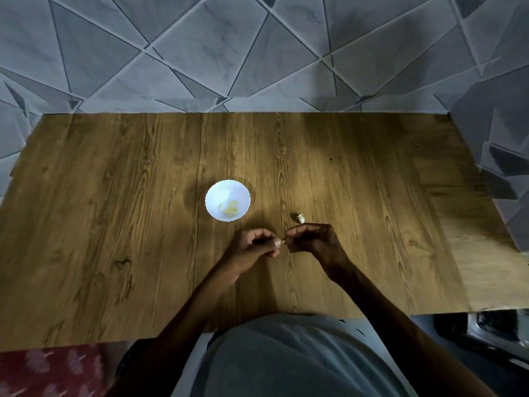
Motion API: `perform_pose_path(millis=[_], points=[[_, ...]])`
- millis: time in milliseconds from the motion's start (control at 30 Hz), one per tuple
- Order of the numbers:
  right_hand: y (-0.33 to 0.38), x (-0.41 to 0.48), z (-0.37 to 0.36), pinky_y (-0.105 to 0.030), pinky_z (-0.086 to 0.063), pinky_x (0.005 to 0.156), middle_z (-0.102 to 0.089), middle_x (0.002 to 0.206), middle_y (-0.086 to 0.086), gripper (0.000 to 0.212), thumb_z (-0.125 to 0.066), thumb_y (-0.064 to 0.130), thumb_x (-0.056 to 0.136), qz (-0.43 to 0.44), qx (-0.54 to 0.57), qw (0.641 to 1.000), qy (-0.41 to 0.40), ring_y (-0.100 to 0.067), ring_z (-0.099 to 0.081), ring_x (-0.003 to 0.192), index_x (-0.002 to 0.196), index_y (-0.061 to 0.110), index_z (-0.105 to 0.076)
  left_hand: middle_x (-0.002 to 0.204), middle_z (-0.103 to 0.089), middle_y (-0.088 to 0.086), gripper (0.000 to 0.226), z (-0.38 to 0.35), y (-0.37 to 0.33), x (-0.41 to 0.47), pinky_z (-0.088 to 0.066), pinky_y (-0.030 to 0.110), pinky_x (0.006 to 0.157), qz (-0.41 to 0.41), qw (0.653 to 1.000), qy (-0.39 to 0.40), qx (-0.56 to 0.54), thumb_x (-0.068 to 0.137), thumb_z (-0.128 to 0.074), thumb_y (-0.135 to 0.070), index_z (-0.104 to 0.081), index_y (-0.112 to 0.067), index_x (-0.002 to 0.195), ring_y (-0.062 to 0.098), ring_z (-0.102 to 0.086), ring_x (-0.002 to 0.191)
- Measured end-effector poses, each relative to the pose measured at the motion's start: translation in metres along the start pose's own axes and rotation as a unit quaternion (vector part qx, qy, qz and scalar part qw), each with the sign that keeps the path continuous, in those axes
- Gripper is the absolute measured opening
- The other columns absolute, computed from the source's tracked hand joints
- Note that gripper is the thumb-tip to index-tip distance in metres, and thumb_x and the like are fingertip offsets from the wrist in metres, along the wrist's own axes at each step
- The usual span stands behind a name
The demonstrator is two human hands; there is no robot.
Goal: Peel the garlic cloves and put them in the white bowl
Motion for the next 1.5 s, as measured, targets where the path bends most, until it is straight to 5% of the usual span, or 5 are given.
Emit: perform_pose_path(millis=[333, 567, 867, 1267, 1500], points=[[-0.013, 0.006, 0.0, -0.026, -0.057, 0.073, -0.074, 0.093, -0.012, 0.022, -0.053, -0.006, 0.093, -0.137, 0.107, 0.984, -0.023, -0.021, -0.072, 0.087, 0.107, -0.002, -0.069, 0.08, -0.069, 0.01, 0.017, 0.004, 0.011, -0.001, -0.046, 0.027, 0.073, 0.036, 0.998, -0.044, -0.023, 0.091, -0.065, -0.009, -0.069, 0.003, 0.102, 0.015, -0.061, 0.071], [-0.02, 0.019, 0.006, -0.015, -0.056, 0.068, -0.075, 0.088, 0.004, 0.017, -0.074, 0.004, 0.083, 0.019, -0.324, 0.943, -0.072, -0.004, -0.071, 0.074, 0.097, 0.013, -0.076, 0.084, -0.069, 0.017, 0.014, 0.007, 0.011, -0.001, -0.053, 0.02, 0.067, 0.034, 0.994, -0.103, -0.005, 0.09, -0.064, -0.002, -0.069, 0.007, 0.101, 0.016, -0.065, 0.071], [-0.007, 0.014, -0.008, -0.028, -0.061, 0.062, -0.074, 0.074, 0.001, 0.007, -0.071, 0.018, 0.088, 0.041, -0.289, 0.956, -0.014, -0.009, -0.071, 0.063, 0.092, 0.015, -0.075, 0.087, -0.068, 0.018, 0.018, 0.001, 0.007, 0.005, -0.057, 0.022, 0.068, 0.027, 0.991, -0.129, 0.025, 0.089, -0.063, 0.004, -0.065, 0.015, 0.104, 0.01, -0.068, 0.071], [0.006, 0.011, -0.012, -0.005, -0.049, 0.067, -0.073, 0.083, 0.007, 0.004, -0.074, 0.014, 0.086, 0.121, -0.375, 0.918, -0.048, 0.011, -0.061, 0.065, 0.089, 0.014, -0.076, 0.087, -0.061, 0.017, 0.022, -0.005, 0.007, 0.012, -0.053, 0.013, 0.057, 0.103, 0.987, -0.118, 0.041, 0.093, -0.054, 0.008, -0.058, 0.018, 0.112, 0.0, -0.064, 0.054], [0.009, 0.007, -0.017, -0.019, -0.056, 0.064, -0.072, 0.078, 0.006, 0.005, -0.07, 0.015, 0.087, 0.137, -0.406, 0.902, -0.051, -0.003, -0.067, 0.064, 0.085, 0.017, -0.074, 0.08, -0.061, 0.01, 0.012, -0.005, 0.009, 0.014, -0.052, 0.014, 0.055, 0.111, 0.986, -0.107, 0.057, 0.093, -0.056, 0.006, -0.059, 0.004, 0.104, 0.001, -0.064, 0.053]])
Point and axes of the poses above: each hand's wrist, its own x-axis towards the middle knuckle, its own z-axis out of the back of the hand, y = z × x, the point moved 3 cm from there along x, towards the middle knuckle
